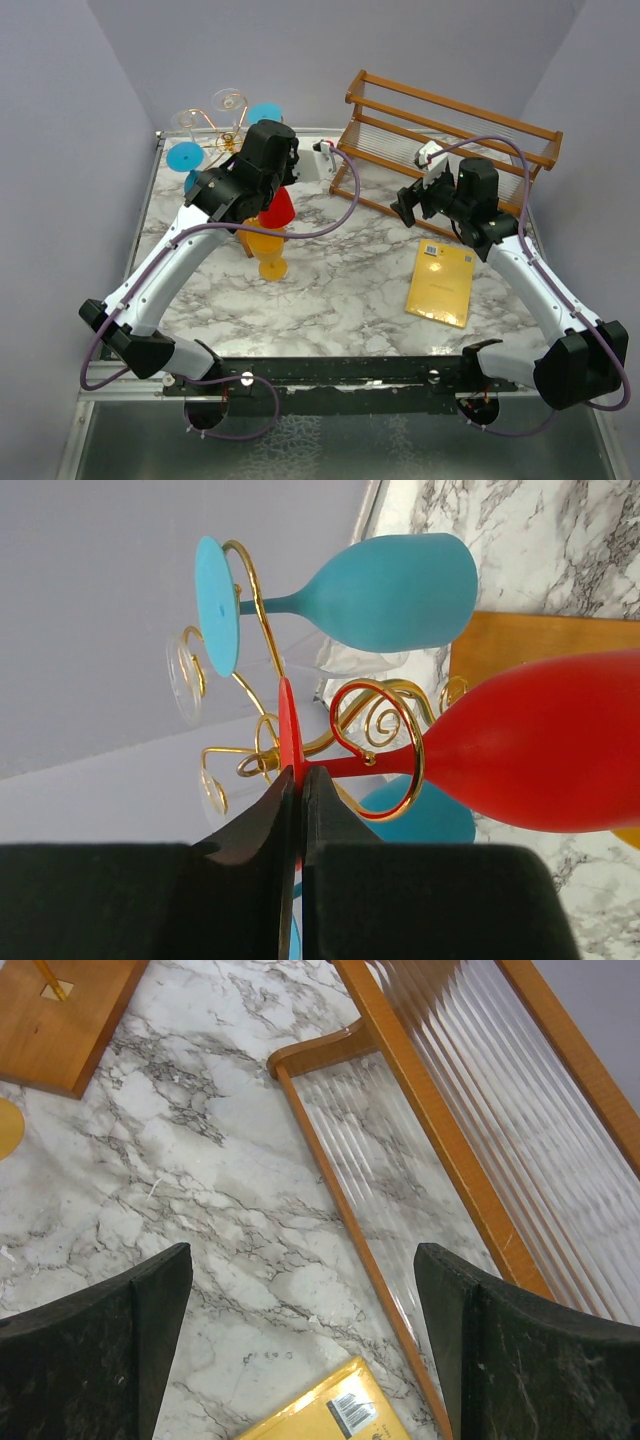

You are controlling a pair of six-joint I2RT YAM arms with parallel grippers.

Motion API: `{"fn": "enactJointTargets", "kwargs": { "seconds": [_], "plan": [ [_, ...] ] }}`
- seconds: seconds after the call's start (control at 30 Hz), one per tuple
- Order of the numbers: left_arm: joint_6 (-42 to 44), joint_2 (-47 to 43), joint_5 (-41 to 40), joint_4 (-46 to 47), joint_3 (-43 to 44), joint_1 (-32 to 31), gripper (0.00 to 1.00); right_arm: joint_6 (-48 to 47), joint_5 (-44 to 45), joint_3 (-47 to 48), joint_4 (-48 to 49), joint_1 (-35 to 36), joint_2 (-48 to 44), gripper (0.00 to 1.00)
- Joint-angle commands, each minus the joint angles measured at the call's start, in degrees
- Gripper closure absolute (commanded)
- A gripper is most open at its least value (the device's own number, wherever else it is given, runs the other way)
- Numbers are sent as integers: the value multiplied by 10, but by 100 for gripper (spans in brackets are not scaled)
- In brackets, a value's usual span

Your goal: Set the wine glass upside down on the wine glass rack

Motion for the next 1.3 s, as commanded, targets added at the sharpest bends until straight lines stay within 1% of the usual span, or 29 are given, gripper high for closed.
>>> {"fn": "enactJointTargets", "kwargs": {
  "seconds": [0.0, 0.4, 0.7, 0.9, 1.27],
  "plan": [
    [-10, -15, 27, -7, 21, -6, 100, 1, -12, 8, 5, -3, 2, 8],
    [-16, -14, 47, -36, 44, -11, 100, 1, -15, 8, 5, -3, 4, 8],
    [-18, -11, 66, -38, 46, -13, 100, 1, -16, 9, 5, -3, 5, 8],
    [-18, -4, 66, -21, 43, -14, 100, 1, -17, 8, 5, -4, 5, 8],
    [-31, 21, 46, 46, 23, -14, 100, 1, -17, 7, 5, -4, 0, 8]
  ]
}}
